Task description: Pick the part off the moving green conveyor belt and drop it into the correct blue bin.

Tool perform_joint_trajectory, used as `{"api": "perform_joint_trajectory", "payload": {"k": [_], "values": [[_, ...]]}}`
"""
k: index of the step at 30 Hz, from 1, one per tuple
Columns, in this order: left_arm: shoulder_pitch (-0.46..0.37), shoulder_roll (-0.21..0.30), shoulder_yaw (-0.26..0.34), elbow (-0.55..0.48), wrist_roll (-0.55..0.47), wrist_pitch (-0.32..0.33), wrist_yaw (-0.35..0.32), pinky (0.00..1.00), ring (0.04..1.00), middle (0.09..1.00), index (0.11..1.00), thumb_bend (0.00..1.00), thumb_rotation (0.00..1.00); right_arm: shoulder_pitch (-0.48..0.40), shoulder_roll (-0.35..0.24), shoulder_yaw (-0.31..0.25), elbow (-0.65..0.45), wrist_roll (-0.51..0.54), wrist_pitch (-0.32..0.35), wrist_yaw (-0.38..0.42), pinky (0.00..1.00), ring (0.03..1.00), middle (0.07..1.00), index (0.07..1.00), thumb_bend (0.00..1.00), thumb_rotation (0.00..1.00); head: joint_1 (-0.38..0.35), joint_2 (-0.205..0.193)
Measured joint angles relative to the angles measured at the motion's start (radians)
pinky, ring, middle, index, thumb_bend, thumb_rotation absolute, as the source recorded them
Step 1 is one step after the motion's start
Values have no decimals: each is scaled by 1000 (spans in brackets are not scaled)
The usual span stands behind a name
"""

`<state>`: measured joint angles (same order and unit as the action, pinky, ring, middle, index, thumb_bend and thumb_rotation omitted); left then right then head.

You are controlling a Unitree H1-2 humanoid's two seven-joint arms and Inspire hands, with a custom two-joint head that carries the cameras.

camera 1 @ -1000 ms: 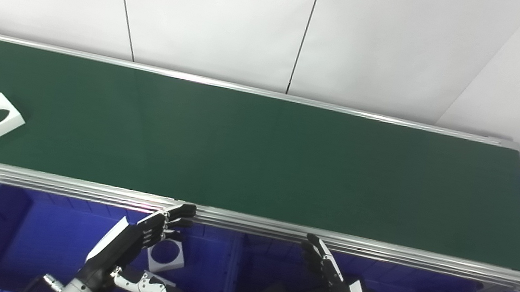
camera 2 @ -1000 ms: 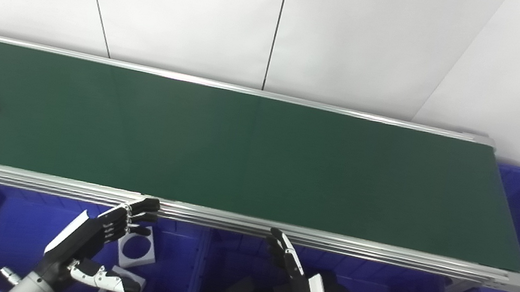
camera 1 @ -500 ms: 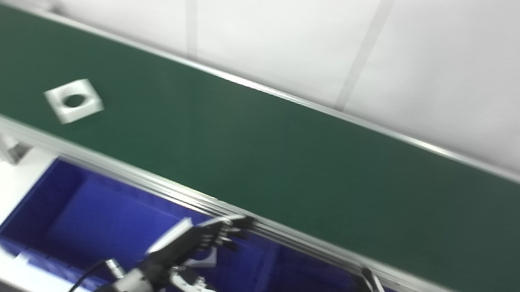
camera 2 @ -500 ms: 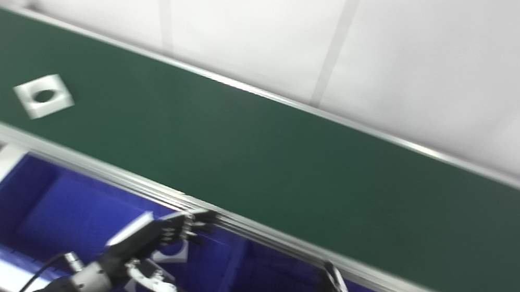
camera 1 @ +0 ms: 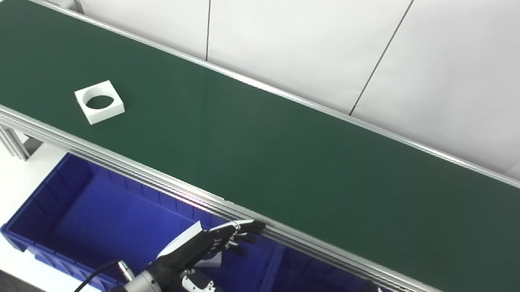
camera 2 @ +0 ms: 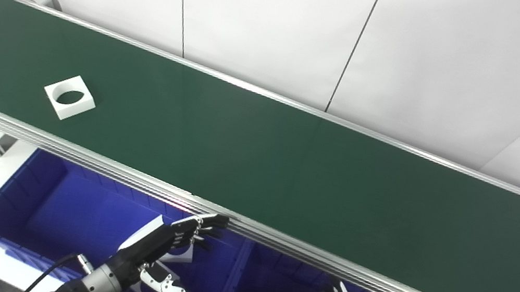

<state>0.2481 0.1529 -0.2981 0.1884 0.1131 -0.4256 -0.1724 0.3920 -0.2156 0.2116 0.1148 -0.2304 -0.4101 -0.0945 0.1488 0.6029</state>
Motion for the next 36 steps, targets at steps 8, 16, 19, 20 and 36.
{"api": "perform_joint_trajectory", "payload": {"k": [8, 16, 19, 20, 36], "values": [[-11, 16, -22, 19, -3, 0, 27, 725, 835, 881, 871, 899, 186, -10, -13, 34, 30, 8, 0, -34, 798, 832, 856, 909, 880, 320, 3, -70], [-22, 24, -51, 38, -3, 0, 56, 688, 807, 868, 857, 920, 179, -19, -24, 53, 54, 33, -1, -53, 809, 843, 858, 908, 884, 274, 23, -107], [-29, 25, -57, 46, -3, 0, 62, 682, 799, 865, 855, 923, 172, -21, -24, 53, 55, 38, -1, -53, 821, 847, 860, 910, 886, 266, 25, -112], [-30, 25, -58, 49, -4, 0, 63, 681, 799, 865, 855, 923, 172, -22, -24, 53, 55, 38, -1, -53, 823, 847, 861, 910, 887, 266, 25, -112], [-32, 45, -76, -35, -34, -3, 101, 652, 769, 823, 817, 964, 136, -46, -38, 75, 85, 39, -1, -76, 828, 837, 854, 907, 891, 234, 72, -127]]}}
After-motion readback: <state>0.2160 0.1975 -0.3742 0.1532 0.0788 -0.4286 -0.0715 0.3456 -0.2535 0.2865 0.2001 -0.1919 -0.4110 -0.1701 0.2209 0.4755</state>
